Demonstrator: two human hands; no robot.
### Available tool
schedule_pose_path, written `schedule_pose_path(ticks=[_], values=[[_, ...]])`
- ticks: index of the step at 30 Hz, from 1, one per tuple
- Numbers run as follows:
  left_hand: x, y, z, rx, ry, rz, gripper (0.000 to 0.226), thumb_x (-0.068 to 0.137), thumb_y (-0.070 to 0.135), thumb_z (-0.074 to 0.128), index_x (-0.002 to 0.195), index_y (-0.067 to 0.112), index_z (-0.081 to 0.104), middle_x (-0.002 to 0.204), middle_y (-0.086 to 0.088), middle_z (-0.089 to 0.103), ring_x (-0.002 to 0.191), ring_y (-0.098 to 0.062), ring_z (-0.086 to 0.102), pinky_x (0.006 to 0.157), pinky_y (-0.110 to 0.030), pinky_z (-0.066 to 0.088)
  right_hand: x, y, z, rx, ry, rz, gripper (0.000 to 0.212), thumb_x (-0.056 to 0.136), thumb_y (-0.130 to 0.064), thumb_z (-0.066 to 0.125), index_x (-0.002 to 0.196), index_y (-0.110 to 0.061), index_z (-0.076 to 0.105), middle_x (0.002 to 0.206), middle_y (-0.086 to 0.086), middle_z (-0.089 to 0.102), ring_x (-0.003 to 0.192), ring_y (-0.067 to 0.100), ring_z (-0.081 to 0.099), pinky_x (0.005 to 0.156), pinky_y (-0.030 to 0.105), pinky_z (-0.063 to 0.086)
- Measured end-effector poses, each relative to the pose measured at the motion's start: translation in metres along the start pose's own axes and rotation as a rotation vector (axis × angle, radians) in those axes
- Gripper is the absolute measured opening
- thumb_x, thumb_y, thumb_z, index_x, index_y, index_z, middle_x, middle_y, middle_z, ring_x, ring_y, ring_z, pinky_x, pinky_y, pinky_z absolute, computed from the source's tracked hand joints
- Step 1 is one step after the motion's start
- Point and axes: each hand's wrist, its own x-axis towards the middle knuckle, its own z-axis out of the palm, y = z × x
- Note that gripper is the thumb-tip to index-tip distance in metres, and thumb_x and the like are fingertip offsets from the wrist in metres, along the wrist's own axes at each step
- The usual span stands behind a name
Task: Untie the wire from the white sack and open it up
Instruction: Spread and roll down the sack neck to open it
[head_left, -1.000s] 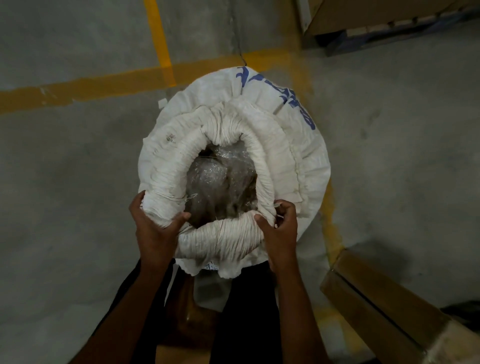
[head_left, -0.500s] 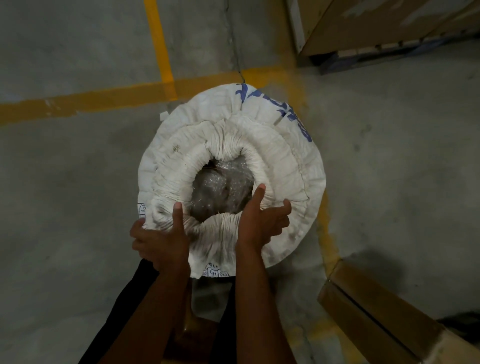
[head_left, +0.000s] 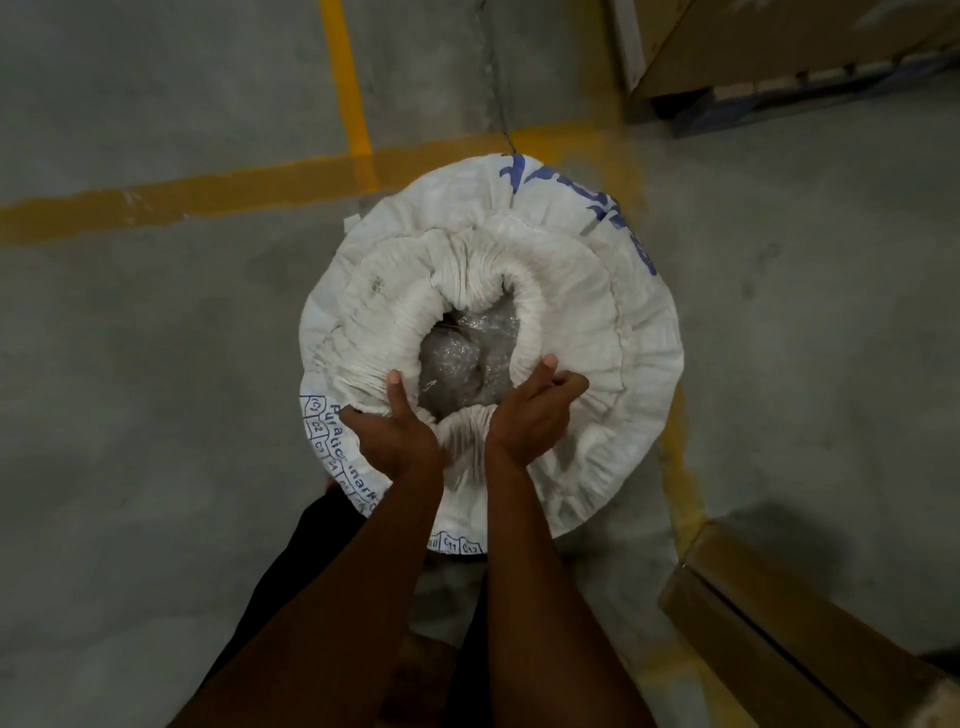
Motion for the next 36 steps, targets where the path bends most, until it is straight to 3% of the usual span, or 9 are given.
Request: schedule_pose_path(ticks=[2, 7, 10, 12, 16, 19, 23, 28, 36], values=[[0.005, -0.005, -0.004, -0.018, -0.138, 0.116, 0.075, 0.094, 0.044, 0.071, 0.15, 0.004, 0.04, 0.133, -0.001, 0.057, 0.131, -0.02, 0.055, 0.092, -0.007, 0.035, 0.004, 0.0, -0.004, 0.008, 0.029, -0.051, 0.037, 0.105, -0.039, 0.052, 0.097, -0.003, 0.052, 0.069, -0.01, 0.053, 0.056, 0.0, 0.052, 0.05, 0.014, 0.035], [0.025, -0.009, -0.042, 0.047, -0.388, 0.277, 0.081, 0.088, 0.038, 0.078, 0.152, 0.009, 0.039, 0.149, 0.0, 0.052, 0.14, -0.022, 0.05, 0.114, -0.032, 0.042, 0.028, 0.014, -0.044, 0.077, -0.086, -0.021, 0.022, 0.105, -0.022, 0.049, 0.089, -0.012, 0.06, 0.082, -0.014, 0.057, 0.077, -0.015, 0.057, 0.072, 0.002, 0.038], [0.036, -0.018, -0.07, 0.059, -0.446, 0.287, 0.088, 0.081, 0.047, 0.083, 0.148, 0.009, 0.041, 0.148, -0.01, 0.056, 0.136, -0.024, 0.055, 0.113, -0.05, 0.047, 0.031, 0.026, -0.076, 0.186, -0.134, 0.119, 0.034, 0.103, -0.042, 0.037, 0.093, -0.026, 0.065, 0.101, -0.006, 0.068, 0.101, 0.008, 0.063, 0.096, 0.022, 0.045], [0.033, -0.021, -0.083, 0.069, -0.481, 0.282, 0.092, 0.075, 0.054, 0.081, 0.147, 0.011, 0.042, 0.146, -0.009, 0.057, 0.135, -0.023, 0.056, 0.111, -0.05, 0.049, 0.035, 0.042, -0.094, 0.21, -0.119, 0.241, 0.05, 0.101, -0.06, 0.029, 0.091, -0.029, 0.068, 0.102, -0.006, 0.069, 0.11, 0.022, 0.063, 0.104, 0.037, 0.047], [0.03, -0.027, -0.098, 0.059, -0.482, 0.313, 0.084, 0.073, 0.056, 0.079, 0.138, 0.013, 0.047, 0.134, -0.002, 0.061, 0.125, -0.012, 0.06, 0.1, -0.03, 0.053, 0.039, 0.063, -0.116, 0.264, -0.106, 0.401, 0.072, 0.07, -0.093, 0.029, 0.088, -0.036, 0.069, 0.106, -0.007, 0.07, 0.118, 0.029, 0.065, 0.111, 0.053, 0.048], [0.028, -0.031, -0.106, 0.066, -0.472, 0.325, 0.074, 0.072, 0.055, 0.078, 0.128, 0.018, 0.048, 0.12, 0.009, 0.062, 0.112, 0.0, 0.061, 0.088, -0.015, 0.052, 0.036, 0.059, -0.122, 0.354, -0.147, 0.42, 0.065, 0.079, -0.086, 0.032, 0.093, -0.036, 0.072, 0.114, -0.003, 0.072, 0.119, 0.028, 0.065, 0.109, 0.055, 0.049], [0.026, -0.035, -0.106, 0.123, -0.462, 0.364, 0.065, 0.08, 0.032, 0.088, 0.126, 0.011, 0.047, 0.124, -0.006, 0.061, 0.116, -0.018, 0.061, 0.091, -0.026, 0.053, 0.035, 0.057, -0.12, 0.313, -0.164, 0.332, 0.051, 0.074, -0.084, 0.05, 0.095, -0.045, 0.074, 0.126, -0.001, 0.071, 0.121, 0.022, 0.066, 0.109, 0.053, 0.049], [0.023, -0.027, -0.093, 0.159, -0.451, 0.39, 0.07, 0.076, 0.033, 0.087, 0.128, 0.01, 0.046, 0.114, 0.008, 0.059, 0.1, 0.015, 0.059, 0.082, -0.009, 0.051, 0.037, 0.058, -0.118, 0.325, -0.177, 0.252, 0.041, 0.074, -0.083, 0.057, 0.086, -0.05, 0.076, 0.118, -0.002, 0.072, 0.12, 0.024, 0.066, 0.109, 0.052, 0.05], [0.017, -0.021, -0.096, 0.149, -0.364, 0.346, 0.07, 0.081, 0.052, 0.08, 0.131, 0.012, 0.053, 0.123, -0.001, 0.066, 0.117, -0.016, 0.064, 0.102, -0.041, 0.054, 0.043, 0.066, -0.125, 0.329, -0.187, 0.271, 0.044, 0.084, -0.078, 0.056, 0.095, -0.04, 0.075, 0.115, -0.011, 0.071, 0.122, 0.024, 0.066, 0.107, 0.044, 0.051]])
